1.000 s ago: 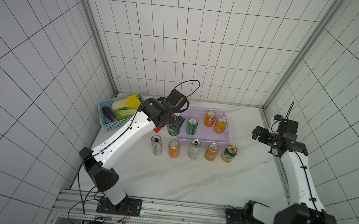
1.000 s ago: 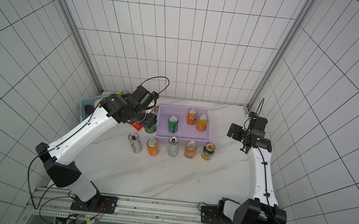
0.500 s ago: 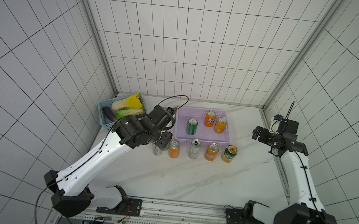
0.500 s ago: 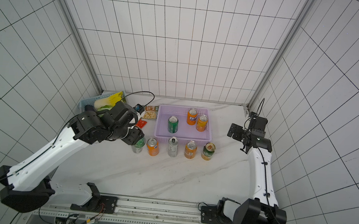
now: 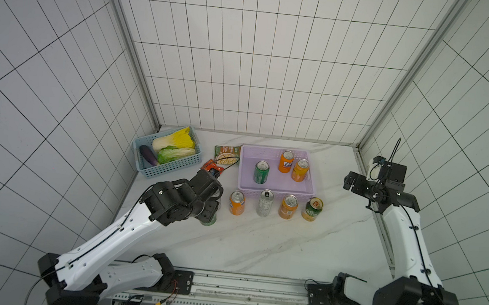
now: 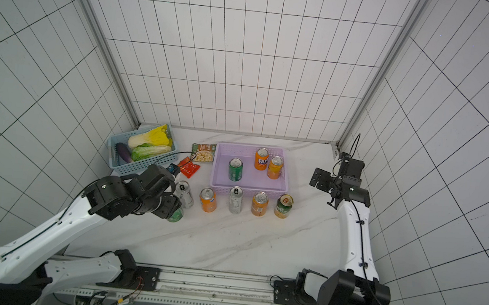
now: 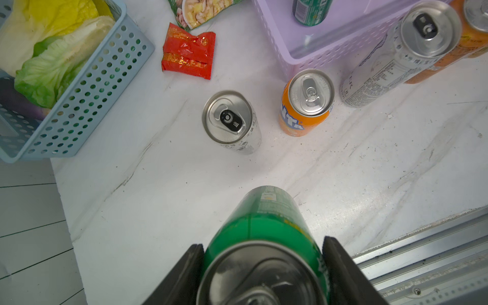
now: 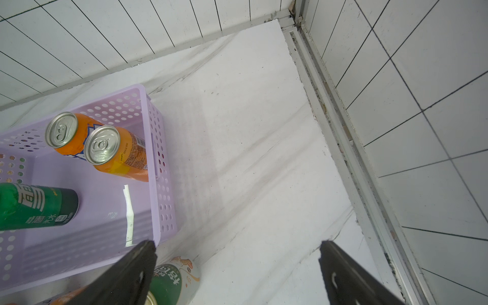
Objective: Take out the drinks from the basket
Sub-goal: Place the drink at the center of the board.
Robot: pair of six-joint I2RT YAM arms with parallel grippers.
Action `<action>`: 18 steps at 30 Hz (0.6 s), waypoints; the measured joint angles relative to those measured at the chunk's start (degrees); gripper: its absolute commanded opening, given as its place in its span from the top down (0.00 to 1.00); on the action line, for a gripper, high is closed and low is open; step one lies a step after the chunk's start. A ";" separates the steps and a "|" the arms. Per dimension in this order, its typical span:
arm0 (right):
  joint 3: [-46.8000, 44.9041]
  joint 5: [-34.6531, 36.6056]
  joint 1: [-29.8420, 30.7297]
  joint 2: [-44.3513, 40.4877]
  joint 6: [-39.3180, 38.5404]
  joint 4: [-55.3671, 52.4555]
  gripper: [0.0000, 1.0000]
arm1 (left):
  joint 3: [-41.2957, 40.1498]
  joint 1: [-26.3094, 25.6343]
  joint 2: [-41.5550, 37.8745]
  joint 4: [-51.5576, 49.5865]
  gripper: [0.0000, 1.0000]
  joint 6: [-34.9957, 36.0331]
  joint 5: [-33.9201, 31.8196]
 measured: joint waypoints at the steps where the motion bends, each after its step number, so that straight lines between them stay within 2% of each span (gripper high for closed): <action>1: 0.00 0.00 0.00 0.04 0.00 0.04 0.00 | -1.11 -0.28 -0.11 0.26 0.43 -0.63 -0.20; 12: 0.00 0.00 -0.02 0.15 -0.02 0.13 0.00 | -3.17 -1.97 1.79 3.26 0.42 -7.23 -1.33; 18: 0.00 -0.02 -0.02 0.15 0.00 0.11 0.00 | -8.04 -2.16 0.00 6.25 0.43 -12.87 -2.47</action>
